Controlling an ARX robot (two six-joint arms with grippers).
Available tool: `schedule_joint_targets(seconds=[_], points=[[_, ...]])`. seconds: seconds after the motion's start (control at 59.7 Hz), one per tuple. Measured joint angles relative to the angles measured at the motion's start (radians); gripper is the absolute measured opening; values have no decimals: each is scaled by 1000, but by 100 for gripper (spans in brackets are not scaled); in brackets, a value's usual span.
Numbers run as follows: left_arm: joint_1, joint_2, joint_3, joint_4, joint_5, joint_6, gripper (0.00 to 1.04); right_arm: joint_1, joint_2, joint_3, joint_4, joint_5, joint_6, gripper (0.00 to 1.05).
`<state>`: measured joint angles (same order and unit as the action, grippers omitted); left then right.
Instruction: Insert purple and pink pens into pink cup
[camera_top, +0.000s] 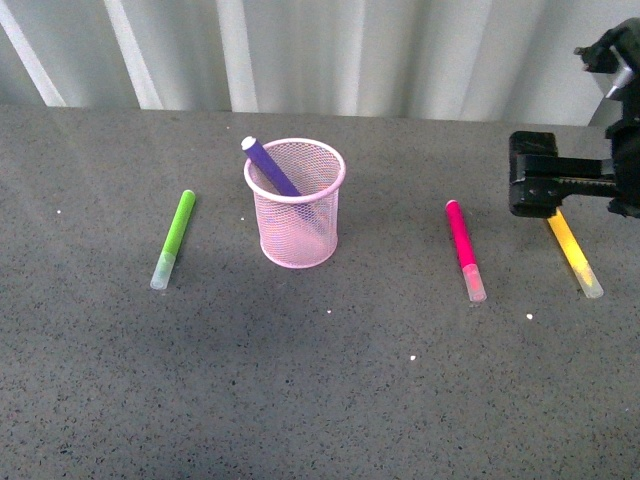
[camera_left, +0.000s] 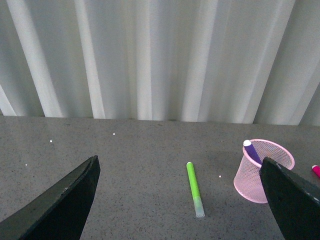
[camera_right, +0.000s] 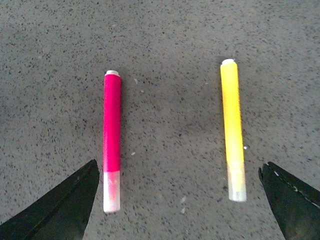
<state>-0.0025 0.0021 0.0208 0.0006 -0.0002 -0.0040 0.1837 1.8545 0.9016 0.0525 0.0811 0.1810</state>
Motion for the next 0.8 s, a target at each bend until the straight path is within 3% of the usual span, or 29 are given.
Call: schedule_joint_targets(seconds=[0.368, 0.804], points=[[0, 0, 0, 0, 0, 0, 98, 60, 214, 214, -50, -9, 45, 98], [0, 0, 0, 0, 0, 0, 98, 71, 387, 393, -115, -3, 71, 98]])
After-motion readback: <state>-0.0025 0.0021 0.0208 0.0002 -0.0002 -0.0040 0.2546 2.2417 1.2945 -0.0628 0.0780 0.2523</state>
